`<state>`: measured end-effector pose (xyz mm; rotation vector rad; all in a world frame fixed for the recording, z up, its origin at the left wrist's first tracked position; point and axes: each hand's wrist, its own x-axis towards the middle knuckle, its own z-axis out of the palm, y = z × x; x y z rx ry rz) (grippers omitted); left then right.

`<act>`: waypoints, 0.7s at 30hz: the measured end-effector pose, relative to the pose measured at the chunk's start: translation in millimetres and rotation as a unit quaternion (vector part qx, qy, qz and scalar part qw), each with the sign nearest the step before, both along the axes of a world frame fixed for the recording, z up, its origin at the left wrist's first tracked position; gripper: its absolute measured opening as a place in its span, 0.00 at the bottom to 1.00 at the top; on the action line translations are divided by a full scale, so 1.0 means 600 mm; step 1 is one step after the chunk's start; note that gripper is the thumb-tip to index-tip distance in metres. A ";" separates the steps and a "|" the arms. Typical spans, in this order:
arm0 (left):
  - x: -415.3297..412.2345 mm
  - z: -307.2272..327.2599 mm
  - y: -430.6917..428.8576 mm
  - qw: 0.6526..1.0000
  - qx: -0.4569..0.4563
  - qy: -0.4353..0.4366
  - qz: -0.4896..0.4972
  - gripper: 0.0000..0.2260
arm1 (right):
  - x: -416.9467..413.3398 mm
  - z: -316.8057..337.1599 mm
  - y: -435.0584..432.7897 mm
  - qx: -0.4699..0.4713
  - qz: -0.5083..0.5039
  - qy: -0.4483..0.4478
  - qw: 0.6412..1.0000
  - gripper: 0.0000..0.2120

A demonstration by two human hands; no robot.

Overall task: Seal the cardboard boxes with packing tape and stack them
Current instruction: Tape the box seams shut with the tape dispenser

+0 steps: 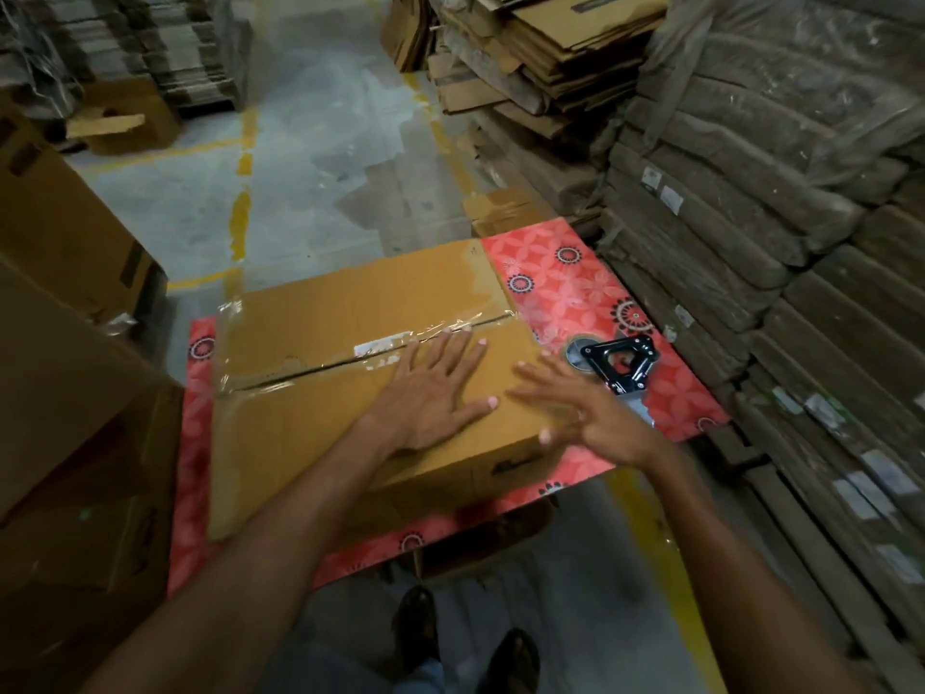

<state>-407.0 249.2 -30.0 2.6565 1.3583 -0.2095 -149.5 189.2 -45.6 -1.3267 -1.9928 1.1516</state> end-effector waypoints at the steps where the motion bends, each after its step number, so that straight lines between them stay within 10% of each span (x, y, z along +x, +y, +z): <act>1: 0.012 -0.001 0.006 1.000 -0.003 -0.009 0.005 0.38 | 0.020 0.000 0.004 -0.011 -0.090 0.075 0.993 0.20; 3: 0.031 -0.006 0.021 1.000 -0.008 -0.026 0.008 0.39 | 0.065 -0.033 0.019 -0.012 -0.315 0.102 0.943 0.19; 5: 0.042 -0.014 0.034 0.999 -0.006 -0.035 0.005 0.40 | 0.099 -0.072 0.029 -0.035 -0.423 -0.082 0.902 0.21; 7: 0.050 -0.017 0.047 0.999 -0.001 -0.045 0.007 0.40 | 0.115 -0.119 0.035 -0.104 -0.400 -0.240 0.879 0.20; 12: 0.066 -0.021 0.069 0.998 0.007 -0.057 0.018 0.40 | 0.129 -0.228 0.068 -0.193 -0.349 -0.311 0.863 0.11; 18: 0.065 -0.019 0.070 0.997 0.011 -0.076 0.006 0.40 | 0.108 -0.180 0.102 -0.235 -0.474 -0.113 0.841 0.23; 21: 0.067 -0.023 0.071 0.996 0.014 -0.088 0.006 0.41 | 0.096 -0.093 0.115 -0.239 -0.507 0.008 0.828 0.12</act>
